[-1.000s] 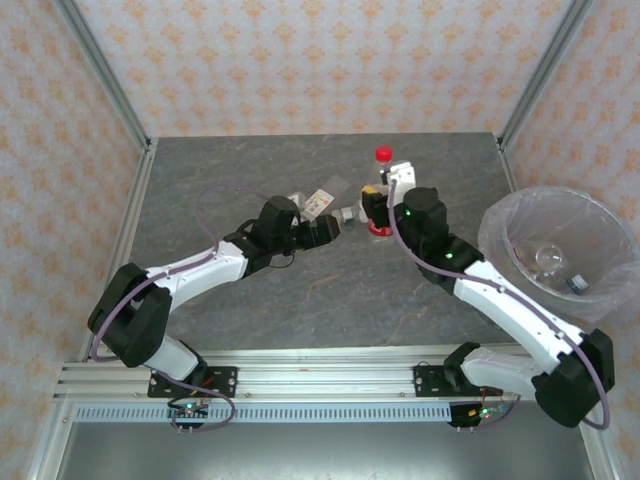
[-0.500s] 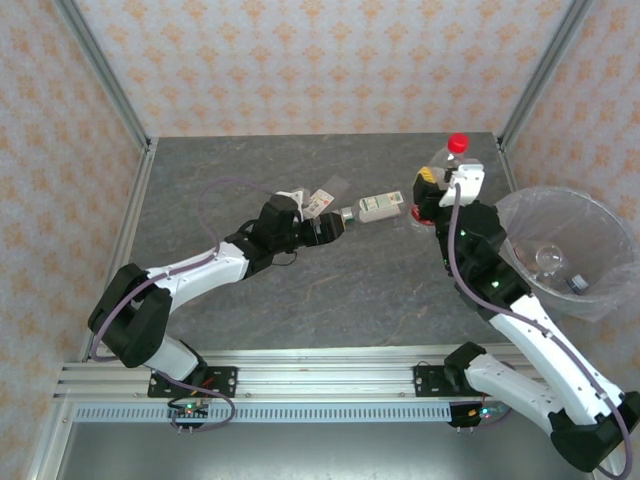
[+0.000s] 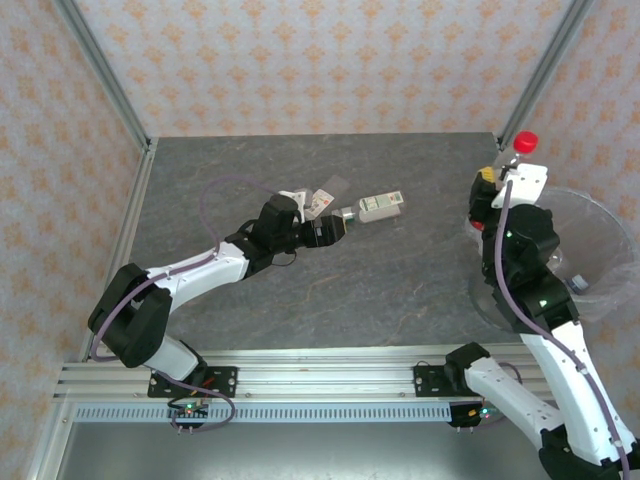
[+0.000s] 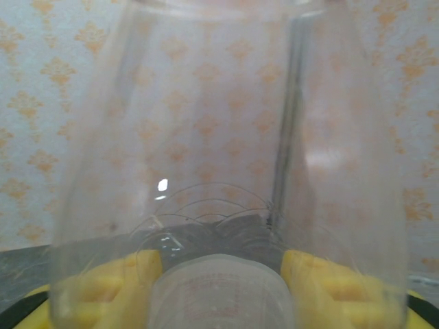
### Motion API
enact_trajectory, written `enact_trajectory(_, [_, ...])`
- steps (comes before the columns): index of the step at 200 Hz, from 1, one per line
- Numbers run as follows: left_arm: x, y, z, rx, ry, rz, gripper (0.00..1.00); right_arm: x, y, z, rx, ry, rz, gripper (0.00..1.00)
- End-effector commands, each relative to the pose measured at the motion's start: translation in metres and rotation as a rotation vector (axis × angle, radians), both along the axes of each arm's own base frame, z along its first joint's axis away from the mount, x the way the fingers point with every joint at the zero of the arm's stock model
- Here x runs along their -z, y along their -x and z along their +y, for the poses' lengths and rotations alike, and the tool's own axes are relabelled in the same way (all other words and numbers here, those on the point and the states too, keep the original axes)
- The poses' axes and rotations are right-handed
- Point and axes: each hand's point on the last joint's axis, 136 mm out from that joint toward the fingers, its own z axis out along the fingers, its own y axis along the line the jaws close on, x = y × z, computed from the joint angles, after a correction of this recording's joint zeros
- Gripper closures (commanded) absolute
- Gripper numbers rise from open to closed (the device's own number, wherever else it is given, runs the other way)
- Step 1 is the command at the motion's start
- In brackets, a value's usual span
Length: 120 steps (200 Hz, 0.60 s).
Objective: Put the plastic bottles in the bin
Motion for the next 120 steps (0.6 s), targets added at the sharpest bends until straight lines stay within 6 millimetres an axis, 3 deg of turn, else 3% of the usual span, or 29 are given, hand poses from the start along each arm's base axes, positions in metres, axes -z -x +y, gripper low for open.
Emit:
enact_trajectory(1, [-0.016, 0.000, -0.009, 0.033, 0.014, -0.045, 0.00, -0.007, 0.002, -0.019, 0.079, 0.068, 0.028, 0.55])
enact_trajectory(48, [-0.015, 0.001, -0.007, 0.034, 0.000, -0.039, 0.00, -0.003, -0.008, -0.059, 0.234, 0.113, 0.076, 0.54])
enact_trajectory(95, [-0.018, 0.002, -0.004, 0.029, -0.018, -0.040, 0.00, 0.001, 0.002, -0.126, 0.471, 0.112, 0.100, 0.53])
enact_trajectory(110, [-0.018, 0.002, -0.005, 0.037, -0.017, -0.038, 0.00, 0.005, 0.002, -0.131, 0.443, 0.054, 0.095, 0.53])
enact_trajectory(120, [-0.018, 0.001, -0.006, 0.038, -0.018, -0.039, 0.00, 0.011, -0.007, -0.120, 0.353, 0.016, 0.107, 0.53])
